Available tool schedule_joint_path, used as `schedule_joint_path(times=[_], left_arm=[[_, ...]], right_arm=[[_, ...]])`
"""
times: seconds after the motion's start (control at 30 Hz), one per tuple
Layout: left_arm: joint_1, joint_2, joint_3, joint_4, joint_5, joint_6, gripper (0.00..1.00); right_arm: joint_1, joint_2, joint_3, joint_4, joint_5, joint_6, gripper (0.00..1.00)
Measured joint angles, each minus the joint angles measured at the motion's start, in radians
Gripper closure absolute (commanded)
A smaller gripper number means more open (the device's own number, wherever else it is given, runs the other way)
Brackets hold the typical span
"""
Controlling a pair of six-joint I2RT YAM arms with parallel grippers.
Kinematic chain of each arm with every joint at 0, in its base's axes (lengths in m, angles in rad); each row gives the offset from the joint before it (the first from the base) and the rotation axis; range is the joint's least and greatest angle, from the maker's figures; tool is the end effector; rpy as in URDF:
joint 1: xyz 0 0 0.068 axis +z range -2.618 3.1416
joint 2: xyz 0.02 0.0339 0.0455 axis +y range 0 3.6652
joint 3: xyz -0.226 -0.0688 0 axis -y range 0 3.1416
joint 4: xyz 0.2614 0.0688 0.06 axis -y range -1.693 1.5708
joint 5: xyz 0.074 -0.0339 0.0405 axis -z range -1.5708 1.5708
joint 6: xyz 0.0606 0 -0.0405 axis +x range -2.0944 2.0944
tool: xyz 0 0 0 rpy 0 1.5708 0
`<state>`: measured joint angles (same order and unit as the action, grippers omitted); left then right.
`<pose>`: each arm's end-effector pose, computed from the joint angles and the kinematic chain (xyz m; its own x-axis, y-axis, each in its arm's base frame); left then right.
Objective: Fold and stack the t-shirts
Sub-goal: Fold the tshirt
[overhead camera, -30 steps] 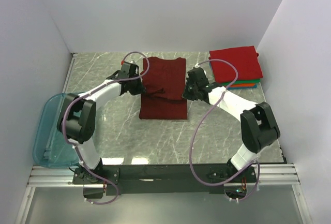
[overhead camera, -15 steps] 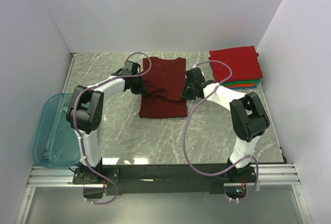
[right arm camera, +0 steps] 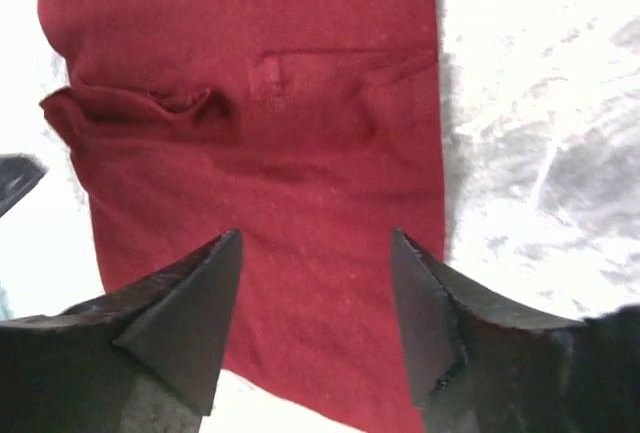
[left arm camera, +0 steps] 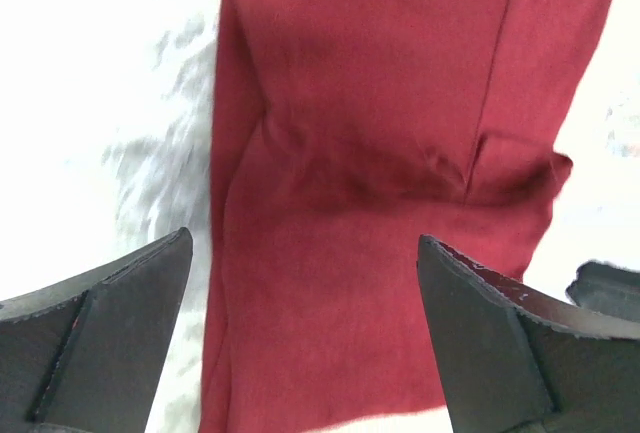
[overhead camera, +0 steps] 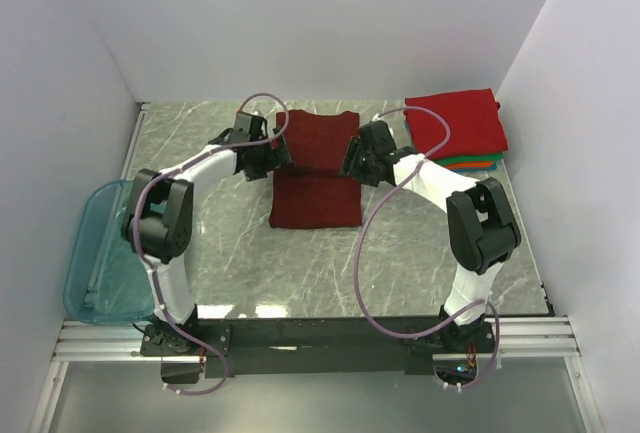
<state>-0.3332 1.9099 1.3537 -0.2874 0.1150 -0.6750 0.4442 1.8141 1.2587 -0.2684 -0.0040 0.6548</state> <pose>0.4117 -0.1498 0.1393 -0.7992 -0.3803 -0.4654 -0.1312 0.8661 -0.4823 0.3788 0.1806 0.1472 -0.7887 0.2991 -0.5371 0.0607 0.9073 0.4161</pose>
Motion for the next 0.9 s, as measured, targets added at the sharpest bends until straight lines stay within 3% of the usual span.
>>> schedule_joint_path(times=[0.13,0.17,0.57,0.77,0.9], left_arm=[[0.0,-0.153,-0.136,0.019,-0.009,-0.02,0.0],[0.0,-0.207,-0.184,0.032,-0.01,-0.028,0.01],[-0.003,-0.755,-0.715,0.1,-0.024,-0.168,0.0],[-0.007,-0.723,-0.766,0.148,0.002,-0.205,0.01],[-0.007,-0.618,-0.763,0.2,0.029,-0.209,0.1]], right_arm=[[0.0,-0.046,-0.023,-0.013,0.008,-0.007,0.25],[0.0,-0.065,-0.04,-0.012,0.008,-0.007,0.14],[0.014,-0.364,-0.388,0.044,-0.067,-0.012,0.11],[0.014,-0.417,-0.522,0.092,-0.115,0.014,0.15],[0.014,-0.406,-0.536,0.121,-0.126,0.031,0.18]])
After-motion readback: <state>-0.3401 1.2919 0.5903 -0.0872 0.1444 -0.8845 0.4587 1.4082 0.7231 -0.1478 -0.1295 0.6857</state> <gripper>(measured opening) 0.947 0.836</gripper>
